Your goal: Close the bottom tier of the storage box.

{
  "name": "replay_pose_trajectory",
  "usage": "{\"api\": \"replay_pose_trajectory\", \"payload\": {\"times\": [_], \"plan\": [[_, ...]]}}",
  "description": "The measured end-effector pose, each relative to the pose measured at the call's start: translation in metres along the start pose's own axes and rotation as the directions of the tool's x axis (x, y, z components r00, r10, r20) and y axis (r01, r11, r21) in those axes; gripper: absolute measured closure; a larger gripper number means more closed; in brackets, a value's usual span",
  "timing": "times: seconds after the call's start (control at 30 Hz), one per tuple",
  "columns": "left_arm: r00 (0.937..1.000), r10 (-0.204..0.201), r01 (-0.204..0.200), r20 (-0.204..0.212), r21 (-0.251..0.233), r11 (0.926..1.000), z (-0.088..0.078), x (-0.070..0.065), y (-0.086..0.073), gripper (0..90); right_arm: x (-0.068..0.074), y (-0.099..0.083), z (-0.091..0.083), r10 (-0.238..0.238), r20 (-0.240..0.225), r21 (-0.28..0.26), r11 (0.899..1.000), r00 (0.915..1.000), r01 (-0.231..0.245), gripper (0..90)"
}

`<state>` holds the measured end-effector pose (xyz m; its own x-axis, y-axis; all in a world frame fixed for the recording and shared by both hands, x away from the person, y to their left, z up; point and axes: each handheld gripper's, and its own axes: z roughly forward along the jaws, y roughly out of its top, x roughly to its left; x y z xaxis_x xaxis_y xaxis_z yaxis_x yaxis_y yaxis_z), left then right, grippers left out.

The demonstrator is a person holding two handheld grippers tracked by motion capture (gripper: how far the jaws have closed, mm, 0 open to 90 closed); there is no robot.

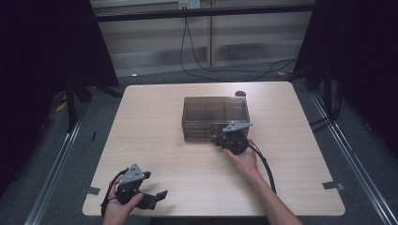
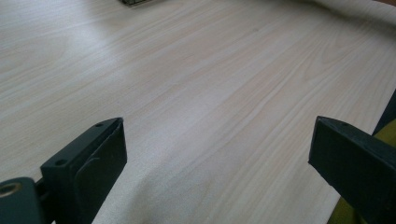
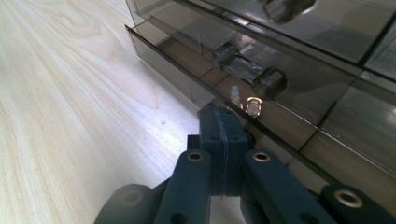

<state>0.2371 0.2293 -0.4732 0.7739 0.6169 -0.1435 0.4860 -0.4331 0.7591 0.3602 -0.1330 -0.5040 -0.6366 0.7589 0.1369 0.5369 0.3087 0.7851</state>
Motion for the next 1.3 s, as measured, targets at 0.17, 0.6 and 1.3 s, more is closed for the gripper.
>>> {"api": "replay_pose_trajectory", "payload": {"times": [0.17,0.6,1.3], "plan": [[1.0000,0.001,-0.001,0.001,0.002,1.0000,0.000,0.000,0.000,4.2,-0.003,-0.002,0.001,0.009,0.022,0.003,1.000,0.9997,-0.009,90.0],[1.0000,-0.002,0.002,0.004,0.001,1.0000,0.001,0.000,0.000,4.2,-0.008,-0.003,-0.002,0.016,0.032,-0.001,1.000,0.9994,-0.016,90.0],[0.9993,-0.034,0.034,-0.014,-0.013,0.9993,0.003,0.009,0.003,4.2,-0.002,-0.015,-0.038,0.018,0.000,-0.016,1.000,0.9998,-0.018,30.7]]}}
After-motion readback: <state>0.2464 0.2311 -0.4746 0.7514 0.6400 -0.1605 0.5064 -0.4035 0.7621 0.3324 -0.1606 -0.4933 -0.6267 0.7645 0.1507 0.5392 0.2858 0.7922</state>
